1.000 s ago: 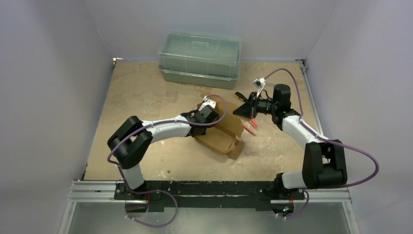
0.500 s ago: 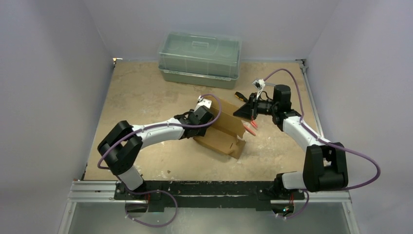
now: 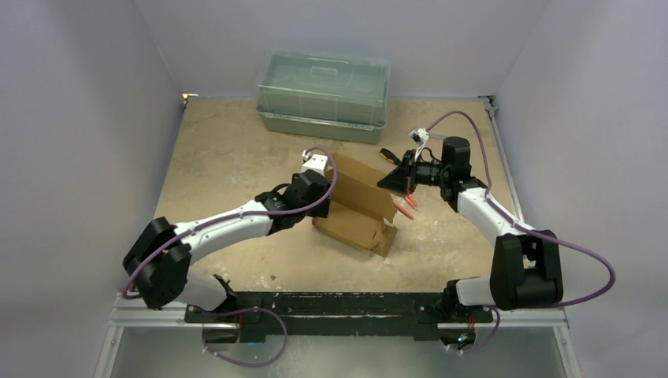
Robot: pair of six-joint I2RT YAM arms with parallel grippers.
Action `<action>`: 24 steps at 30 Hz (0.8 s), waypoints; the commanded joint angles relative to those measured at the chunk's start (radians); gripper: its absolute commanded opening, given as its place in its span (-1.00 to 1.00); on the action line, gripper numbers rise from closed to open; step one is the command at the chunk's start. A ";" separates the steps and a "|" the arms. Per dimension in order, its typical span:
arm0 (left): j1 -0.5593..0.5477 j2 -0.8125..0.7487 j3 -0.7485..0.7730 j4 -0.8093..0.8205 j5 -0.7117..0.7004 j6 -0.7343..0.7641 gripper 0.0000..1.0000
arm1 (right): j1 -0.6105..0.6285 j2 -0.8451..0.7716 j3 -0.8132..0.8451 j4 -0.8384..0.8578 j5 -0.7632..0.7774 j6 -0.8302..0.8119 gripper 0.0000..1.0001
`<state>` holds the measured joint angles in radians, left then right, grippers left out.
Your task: Fold the paper box
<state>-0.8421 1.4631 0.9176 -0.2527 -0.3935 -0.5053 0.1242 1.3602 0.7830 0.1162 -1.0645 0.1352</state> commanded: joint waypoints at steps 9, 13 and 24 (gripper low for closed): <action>0.101 -0.309 -0.281 0.233 0.236 -0.174 0.27 | 0.005 -0.039 0.010 -0.019 -0.010 -0.042 -1.00; 0.170 -0.389 -0.361 0.343 0.345 -0.215 0.58 | 0.004 -0.048 0.013 -0.033 -0.019 -0.064 -1.00; 0.187 -0.233 -0.288 0.419 0.523 -0.072 0.44 | 0.003 -0.048 0.010 -0.041 -0.040 -0.085 -1.00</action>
<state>-0.6559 1.1664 0.5663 0.1101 0.0402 -0.6590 0.1242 1.3396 0.7830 0.0696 -1.0706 0.0780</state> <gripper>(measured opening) 0.742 0.008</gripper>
